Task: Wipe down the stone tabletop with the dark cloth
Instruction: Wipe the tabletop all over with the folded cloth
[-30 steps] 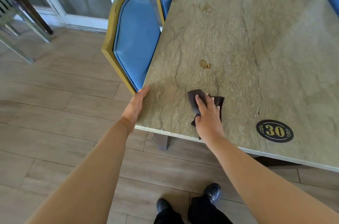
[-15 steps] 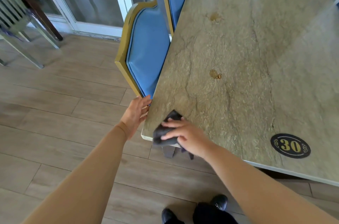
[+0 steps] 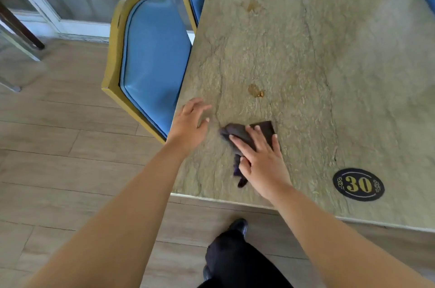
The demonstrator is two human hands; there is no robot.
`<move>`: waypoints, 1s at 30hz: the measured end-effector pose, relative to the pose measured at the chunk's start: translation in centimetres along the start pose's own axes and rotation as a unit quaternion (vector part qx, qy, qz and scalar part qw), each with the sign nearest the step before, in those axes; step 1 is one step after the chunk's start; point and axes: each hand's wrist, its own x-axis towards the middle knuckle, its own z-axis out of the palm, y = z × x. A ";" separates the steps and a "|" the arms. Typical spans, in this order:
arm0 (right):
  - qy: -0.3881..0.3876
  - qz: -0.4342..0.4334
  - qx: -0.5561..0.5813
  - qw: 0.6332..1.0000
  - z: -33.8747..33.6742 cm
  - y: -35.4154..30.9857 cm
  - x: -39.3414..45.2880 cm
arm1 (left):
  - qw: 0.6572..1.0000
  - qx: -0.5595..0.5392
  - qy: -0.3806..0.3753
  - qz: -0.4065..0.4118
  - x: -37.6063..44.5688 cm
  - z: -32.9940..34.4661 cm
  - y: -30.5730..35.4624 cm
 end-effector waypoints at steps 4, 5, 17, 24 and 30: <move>0.020 0.218 0.012 0.976 -1.2 2.7 4.9 | 0.995 0.080 -0.052 0.017 3.7 0.7 -0.3; 0.019 0.231 0.017 0.973 -1.2 2.1 5.9 | 0.994 0.092 -0.058 0.020 4.2 0.8 -0.6; -0.004 0.001 0.070 0.998 -0.7 1.5 4.9 | 0.997 0.053 -0.033 0.041 6.2 -0.1 -0.9; 0.118 0.435 0.084 0.888 -1.3 1.4 8.5 | 0.943 0.215 -0.250 0.055 13.8 0.9 0.8; 0.130 0.485 0.159 0.850 -1.6 -2.2 17.9 | 0.858 0.275 -0.433 0.013 17.3 -0.4 3.0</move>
